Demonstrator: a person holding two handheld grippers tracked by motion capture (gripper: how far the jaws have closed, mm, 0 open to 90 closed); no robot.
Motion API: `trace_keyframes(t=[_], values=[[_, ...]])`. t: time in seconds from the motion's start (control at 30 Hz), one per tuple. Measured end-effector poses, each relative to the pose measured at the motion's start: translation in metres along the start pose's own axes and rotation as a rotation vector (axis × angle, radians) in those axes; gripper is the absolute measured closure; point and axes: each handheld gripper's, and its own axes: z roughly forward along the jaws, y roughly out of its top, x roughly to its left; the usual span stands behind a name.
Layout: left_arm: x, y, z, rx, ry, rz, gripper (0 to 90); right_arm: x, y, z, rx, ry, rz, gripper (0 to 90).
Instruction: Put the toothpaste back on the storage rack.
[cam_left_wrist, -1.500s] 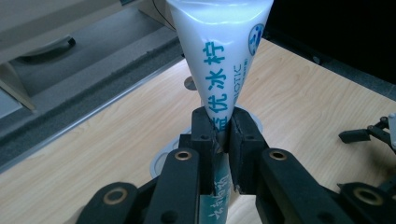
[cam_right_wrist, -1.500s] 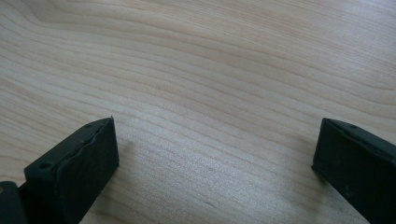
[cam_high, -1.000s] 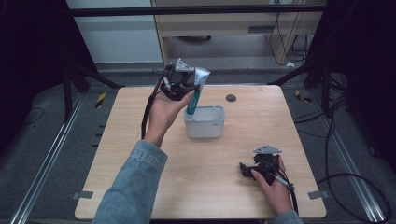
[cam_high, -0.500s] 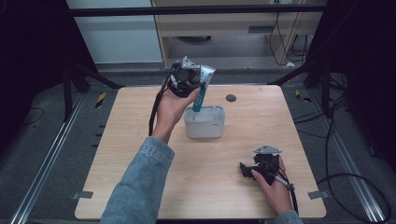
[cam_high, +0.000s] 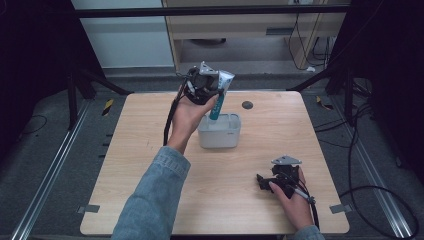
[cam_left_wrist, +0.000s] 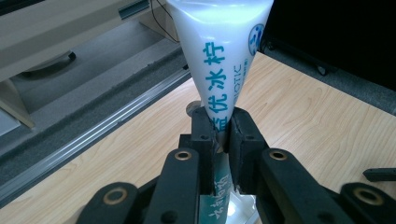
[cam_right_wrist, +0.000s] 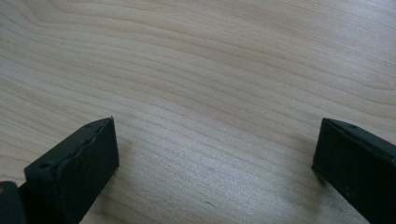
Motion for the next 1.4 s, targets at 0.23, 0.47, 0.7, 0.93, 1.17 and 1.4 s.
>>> trace_keyframes(t=[0.23,0.47,0.7,0.93,1.17,1.4], values=[[-0.002,0.000,0.005,0.001,-0.001,0.001,81.3,0.000,0.000,0.000,0.001,0.000,-0.001,0.3],[-0.004,-0.001,0.006,-0.004,0.000,0.007,81.4,0.000,0.000,0.000,0.001,0.000,-0.003,0.4],[-0.005,-0.001,0.007,-0.008,-0.001,0.010,81.4,0.000,0.000,0.000,0.000,0.000,-0.003,0.3],[-0.008,-0.005,0.016,0.014,-0.011,0.018,81.3,0.000,0.000,0.000,0.002,0.001,-0.001,0.4],[-0.006,-0.021,0.032,0.043,-0.016,0.009,81.4,0.000,0.000,0.000,0.002,0.001,0.002,0.4],[-0.003,-0.033,0.041,0.056,-0.024,0.007,81.3,0.000,0.000,0.000,0.001,0.002,0.003,0.3]])
